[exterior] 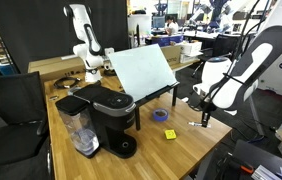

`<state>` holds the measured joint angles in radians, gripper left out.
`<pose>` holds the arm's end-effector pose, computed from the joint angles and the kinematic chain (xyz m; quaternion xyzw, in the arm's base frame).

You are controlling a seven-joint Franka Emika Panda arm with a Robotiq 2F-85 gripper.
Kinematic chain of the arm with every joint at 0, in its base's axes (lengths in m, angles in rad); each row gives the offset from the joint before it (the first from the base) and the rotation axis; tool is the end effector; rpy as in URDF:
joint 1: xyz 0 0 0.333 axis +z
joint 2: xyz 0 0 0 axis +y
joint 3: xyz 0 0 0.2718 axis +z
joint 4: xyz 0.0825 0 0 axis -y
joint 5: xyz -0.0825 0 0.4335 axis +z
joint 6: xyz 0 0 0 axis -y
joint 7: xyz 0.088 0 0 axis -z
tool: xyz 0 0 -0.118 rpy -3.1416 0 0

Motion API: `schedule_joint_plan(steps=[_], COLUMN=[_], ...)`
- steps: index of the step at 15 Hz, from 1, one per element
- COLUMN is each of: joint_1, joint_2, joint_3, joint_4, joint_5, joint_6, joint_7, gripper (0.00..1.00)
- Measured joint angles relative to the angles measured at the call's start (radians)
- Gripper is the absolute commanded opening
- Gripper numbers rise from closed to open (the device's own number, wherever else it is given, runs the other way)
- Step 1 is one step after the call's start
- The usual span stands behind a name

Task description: Pick up the pen from the table and write with it on the whiteboard.

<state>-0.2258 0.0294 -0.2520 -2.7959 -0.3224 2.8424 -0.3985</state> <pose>0.3541 -0.1676 0.0989 0.9921 0.1138 -0.0146 0.0509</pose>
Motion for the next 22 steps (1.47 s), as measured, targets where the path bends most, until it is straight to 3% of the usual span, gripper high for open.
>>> schedule_joint_plan(steps=[5, 11, 12, 13, 19, 22], joint_1=[-0.015, -0.019, -0.019, -0.019, -0.035, -0.033], joint_2=[0.142, 0.277, 0.293, 0.307, 0.323, 0.303], joint_3=[-0.05, -0.066, -0.064, -0.059, 0.015, 0.04], joint_4=[0.017, 0.076, 0.089, 0.102, 0.16, 0.167], joint_5=[-0.03, 0.027, 0.039, 0.052, 0.119, 0.121], joint_6=[0.143, 0.26, 0.271, 0.277, 0.29, 0.284], joint_7=[0.055, 0.066, 0.066, 0.069, 0.096, 0.113], gripper=[0.05, 0.05, 0.45, 0.46, 0.88, 1.0])
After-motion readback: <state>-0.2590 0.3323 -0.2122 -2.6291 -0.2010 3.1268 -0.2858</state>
